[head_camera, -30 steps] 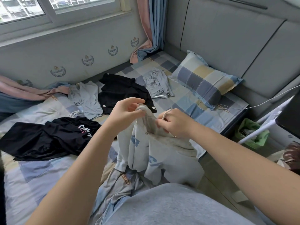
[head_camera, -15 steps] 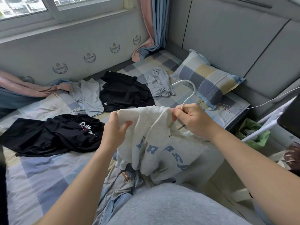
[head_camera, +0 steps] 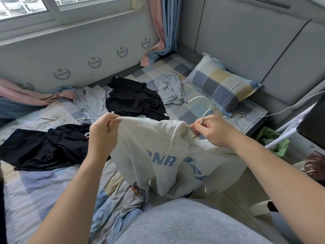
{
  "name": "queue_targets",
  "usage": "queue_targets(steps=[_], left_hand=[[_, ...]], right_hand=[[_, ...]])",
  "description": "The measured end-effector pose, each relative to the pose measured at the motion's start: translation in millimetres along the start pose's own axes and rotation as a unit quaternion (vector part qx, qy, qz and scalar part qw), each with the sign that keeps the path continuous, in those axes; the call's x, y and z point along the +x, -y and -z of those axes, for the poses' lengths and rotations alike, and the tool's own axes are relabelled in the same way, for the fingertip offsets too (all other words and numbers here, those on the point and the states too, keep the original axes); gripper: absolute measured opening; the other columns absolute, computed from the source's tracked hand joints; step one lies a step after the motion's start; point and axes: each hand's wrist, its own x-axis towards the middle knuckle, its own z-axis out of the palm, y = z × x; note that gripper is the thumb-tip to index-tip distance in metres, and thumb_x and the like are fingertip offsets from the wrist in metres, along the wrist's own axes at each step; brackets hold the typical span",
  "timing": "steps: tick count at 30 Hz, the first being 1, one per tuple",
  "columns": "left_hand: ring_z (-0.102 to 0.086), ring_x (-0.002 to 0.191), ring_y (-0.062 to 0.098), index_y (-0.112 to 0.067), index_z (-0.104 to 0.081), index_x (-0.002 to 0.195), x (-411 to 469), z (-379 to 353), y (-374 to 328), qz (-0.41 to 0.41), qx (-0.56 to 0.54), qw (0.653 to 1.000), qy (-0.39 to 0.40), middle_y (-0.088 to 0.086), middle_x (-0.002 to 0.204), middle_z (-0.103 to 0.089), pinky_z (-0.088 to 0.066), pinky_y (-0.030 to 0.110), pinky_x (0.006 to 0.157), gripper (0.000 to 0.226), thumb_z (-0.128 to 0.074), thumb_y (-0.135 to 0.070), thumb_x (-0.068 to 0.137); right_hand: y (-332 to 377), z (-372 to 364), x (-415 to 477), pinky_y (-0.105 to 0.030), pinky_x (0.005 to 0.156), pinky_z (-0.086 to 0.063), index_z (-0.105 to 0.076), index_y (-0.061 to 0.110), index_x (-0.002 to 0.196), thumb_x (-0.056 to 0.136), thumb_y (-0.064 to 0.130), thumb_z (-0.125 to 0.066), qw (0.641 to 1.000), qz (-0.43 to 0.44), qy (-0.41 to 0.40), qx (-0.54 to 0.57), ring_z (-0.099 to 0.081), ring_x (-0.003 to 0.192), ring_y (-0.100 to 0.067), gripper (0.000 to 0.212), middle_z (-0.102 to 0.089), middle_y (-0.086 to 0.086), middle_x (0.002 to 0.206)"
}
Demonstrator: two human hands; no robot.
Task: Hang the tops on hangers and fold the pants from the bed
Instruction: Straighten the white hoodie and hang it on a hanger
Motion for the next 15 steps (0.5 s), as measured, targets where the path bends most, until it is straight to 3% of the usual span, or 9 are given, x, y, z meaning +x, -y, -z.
queue_targets(steps=[3,6,8,10,12,15], left_hand=[[-0.052,0.073,0.008,-0.028,-0.064,0.085,-0.2,2.9,-2.2,-0.04,-0.049,0.998,0.008,-0.011,0.079,-0.06,-0.039,0.018,0.064,0.016,-0.061,-0.017,0.096],[-0.057,0.095,0.014,-0.036,-0.065,0.083,5.2,10.6,12.1,0.007,-0.049,0.989,0.137,-0.012,0.094,-0.061,-0.043,0.026,0.08,0.019,-0.071,-0.02,0.092],[-0.054,0.117,0.014,-0.038,-0.067,0.101,4.4,14.7,19.5,0.083,-0.031,0.97,0.224,-0.011,0.116,-0.062,-0.042,0.032,0.094,0.022,-0.078,-0.026,0.087],[-0.048,0.129,0.009,-0.034,-0.059,0.125,-0.8,13.8,18.4,0.107,-0.041,0.969,0.218,-0.014,0.132,-0.057,-0.039,0.028,0.099,0.046,-0.079,-0.031,0.084],[-0.042,0.13,0.001,-0.035,-0.054,0.134,-5.1,8.6,4.6,0.036,-0.022,0.982,0.186,-0.024,0.134,-0.053,-0.034,0.022,0.101,0.055,-0.078,-0.034,0.085],[-0.05,0.12,0.008,-0.033,-0.062,0.128,-6.9,-3.0,-23.2,-0.097,0.038,0.976,0.193,-0.024,0.121,-0.059,-0.042,0.034,0.1,0.042,-0.074,-0.035,0.087]], right_hand=[[0.1,-1.0,0.4,-0.042,0.072,-0.05,-0.07,0.013,0.075,0.102,0.031,-0.055,0.998,0.001,-0.052,0.017,-0.057,0.068,-0.019,0.037,-0.063,0.0,0.066],[-0.9,3.1,-5.0,-0.052,0.063,-0.046,-0.07,0.018,0.076,0.101,0.034,-0.057,0.99,0.036,-0.088,0.102,-0.049,0.062,-0.042,0.032,-0.055,-0.02,0.063],[1.9,5.0,-9.6,-0.053,0.055,-0.04,-0.071,0.02,0.079,0.097,0.042,-0.056,0.984,0.065,-0.084,0.142,-0.039,0.054,-0.039,0.032,-0.045,-0.02,0.058],[5.8,5.2,-11.0,-0.054,0.055,-0.041,-0.072,0.018,0.081,0.093,0.045,-0.055,0.982,0.079,-0.076,0.155,-0.037,0.054,-0.04,0.034,-0.045,-0.024,0.06],[10.1,4.8,-10.7,-0.053,0.057,-0.044,-0.073,0.017,0.085,0.095,0.044,-0.055,0.983,0.09,-0.059,0.152,-0.041,0.055,-0.043,0.034,-0.055,-0.032,0.069],[15.8,3.0,-8.4,-0.036,0.048,-0.034,-0.074,0.011,0.085,0.098,0.036,-0.057,0.982,0.113,-0.027,0.148,-0.034,0.049,-0.03,0.032,-0.046,-0.024,0.059]])
